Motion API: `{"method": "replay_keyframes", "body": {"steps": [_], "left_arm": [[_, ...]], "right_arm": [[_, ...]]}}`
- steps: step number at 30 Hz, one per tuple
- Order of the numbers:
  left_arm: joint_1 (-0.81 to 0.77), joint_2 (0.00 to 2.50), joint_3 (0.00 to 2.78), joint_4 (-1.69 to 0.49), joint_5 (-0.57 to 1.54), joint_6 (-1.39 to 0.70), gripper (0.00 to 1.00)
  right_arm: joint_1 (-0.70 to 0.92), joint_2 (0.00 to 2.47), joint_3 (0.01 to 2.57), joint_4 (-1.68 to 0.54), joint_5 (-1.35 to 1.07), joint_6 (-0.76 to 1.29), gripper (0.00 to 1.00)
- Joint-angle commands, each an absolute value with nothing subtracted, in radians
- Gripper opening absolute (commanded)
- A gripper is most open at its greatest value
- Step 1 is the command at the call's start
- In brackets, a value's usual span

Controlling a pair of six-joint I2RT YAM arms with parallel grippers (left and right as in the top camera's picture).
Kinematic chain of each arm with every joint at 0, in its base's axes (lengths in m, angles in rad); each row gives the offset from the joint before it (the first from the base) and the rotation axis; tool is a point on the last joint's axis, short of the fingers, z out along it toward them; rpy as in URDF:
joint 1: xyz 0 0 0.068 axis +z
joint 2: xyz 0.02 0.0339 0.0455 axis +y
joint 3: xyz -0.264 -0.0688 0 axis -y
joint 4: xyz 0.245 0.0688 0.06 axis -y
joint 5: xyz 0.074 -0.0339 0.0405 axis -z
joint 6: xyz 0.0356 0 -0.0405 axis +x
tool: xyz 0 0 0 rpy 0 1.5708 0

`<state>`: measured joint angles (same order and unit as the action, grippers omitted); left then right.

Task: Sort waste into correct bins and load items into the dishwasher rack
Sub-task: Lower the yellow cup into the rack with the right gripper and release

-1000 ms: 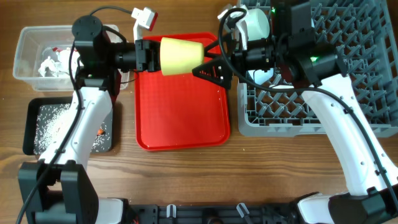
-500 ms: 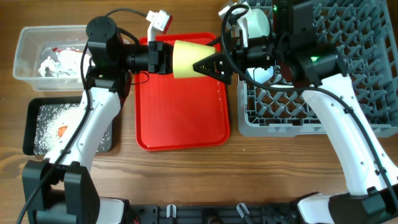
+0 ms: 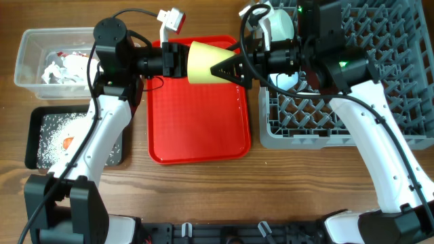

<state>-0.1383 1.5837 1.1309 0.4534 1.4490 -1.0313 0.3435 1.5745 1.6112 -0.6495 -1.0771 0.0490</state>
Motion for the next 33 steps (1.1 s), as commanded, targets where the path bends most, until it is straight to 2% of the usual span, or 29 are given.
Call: {"method": "replay_keyframes", "body": {"steps": [1, 11, 13, 15, 17, 19, 20, 27, 30, 33], "left_arm": [[-0.138, 1.571, 1.139, 0.457, 1.43, -1.029, 0.2], [-0.138, 1.571, 1.139, 0.457, 1.466, -1.029, 0.21], [-0.138, 1.571, 1.139, 0.457, 1.465, -1.029, 0.24], [-0.138, 1.571, 1.139, 0.457, 1.465, -1.028, 0.37], [-0.138, 1.571, 1.139, 0.457, 1.465, -1.025, 0.57], [-0.138, 1.571, 1.139, 0.457, 1.465, -1.025, 0.91], [-0.138, 1.571, 1.139, 0.457, 1.465, -1.025, 1.0], [-0.138, 1.571, 1.139, 0.457, 1.465, -1.026, 1.0], [-0.138, 1.571, 1.139, 0.457, 1.465, -1.026, 1.0], [-0.138, 1.571, 1.139, 0.457, 1.465, -1.026, 1.0]], "right_arm": [[0.344, 1.58, 1.608, -0.648, -1.061, 0.056, 0.57], [0.146, 1.58, 1.608, -0.691, -1.047, 0.104, 0.57], [0.099, 1.58, 1.608, -0.714, -1.043, 0.105, 0.58], [0.051, 1.58, 1.608, -0.746, -1.013, 0.109, 0.59], [0.009, 1.58, 1.608, -0.801, -0.948, 0.139, 0.59], [-0.019, 1.58, 1.608, -0.89, -0.811, 0.194, 0.59], [-0.027, 1.58, 1.608, -0.947, -0.727, 0.214, 0.59], [-0.026, 1.58, 1.608, -1.33, -0.307, 0.244, 0.58], [-0.026, 1.58, 1.608, -1.418, -0.134, 0.292, 0.58], [-0.026, 1.58, 1.608, -1.446, -0.088, 0.3, 0.58]]}}
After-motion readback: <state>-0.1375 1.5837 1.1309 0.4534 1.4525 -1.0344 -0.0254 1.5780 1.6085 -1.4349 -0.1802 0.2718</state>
